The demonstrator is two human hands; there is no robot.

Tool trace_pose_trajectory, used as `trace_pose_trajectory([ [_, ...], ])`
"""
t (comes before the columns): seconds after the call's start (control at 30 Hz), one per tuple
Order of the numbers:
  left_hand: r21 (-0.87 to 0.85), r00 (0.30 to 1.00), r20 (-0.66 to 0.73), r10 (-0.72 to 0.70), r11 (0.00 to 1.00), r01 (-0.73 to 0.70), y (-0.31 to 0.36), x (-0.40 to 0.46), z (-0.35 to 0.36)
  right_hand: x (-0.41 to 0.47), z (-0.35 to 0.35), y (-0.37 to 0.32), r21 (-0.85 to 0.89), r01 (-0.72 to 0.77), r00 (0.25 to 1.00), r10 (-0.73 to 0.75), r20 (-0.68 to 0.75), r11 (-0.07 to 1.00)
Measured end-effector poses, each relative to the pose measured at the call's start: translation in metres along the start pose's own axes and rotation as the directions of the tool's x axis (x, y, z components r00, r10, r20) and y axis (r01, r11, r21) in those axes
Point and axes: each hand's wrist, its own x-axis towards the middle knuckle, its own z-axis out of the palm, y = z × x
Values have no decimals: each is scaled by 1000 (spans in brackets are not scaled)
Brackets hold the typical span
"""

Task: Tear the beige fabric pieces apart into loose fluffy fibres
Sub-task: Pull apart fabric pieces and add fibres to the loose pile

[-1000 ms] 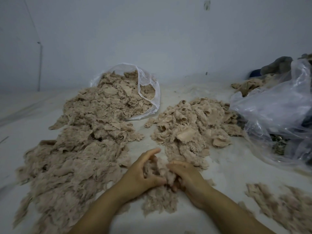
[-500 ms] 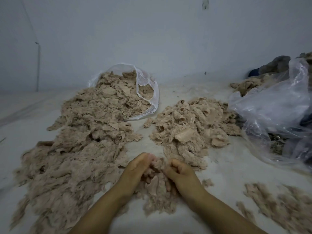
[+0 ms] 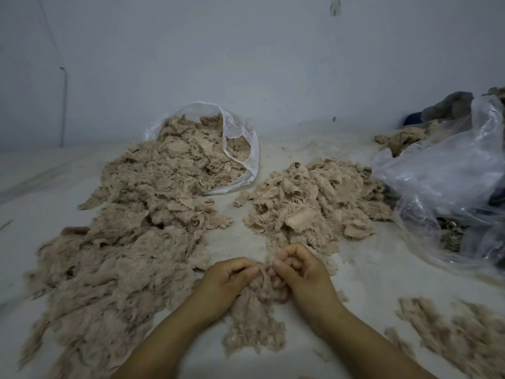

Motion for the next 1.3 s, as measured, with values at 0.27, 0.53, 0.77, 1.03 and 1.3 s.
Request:
trace_pose_trajectory([
  [0.27,69,995,-59,78,995,-74,0,-1,5,0,2,2,-97,58,997,-54,50,994],
  [0.53,-7,966,-228,125,991,-130,4,2,-8,-3,-5,-4,-52,-62,994,67,87,997],
  [0.77,-162,962,-272,-8,986,-37,3,1,1,-1,-4,-1,110,-122,989,111,101,986],
  [1.03,75,997,76,16,997,-22,-2,-4,4,0,-6,-1,207,-144,981,112,160,968],
  [1.3,261,994,-105,20,965,8,-8,0,-10,1,-16,-5,190,-114,991,99,88,975],
])
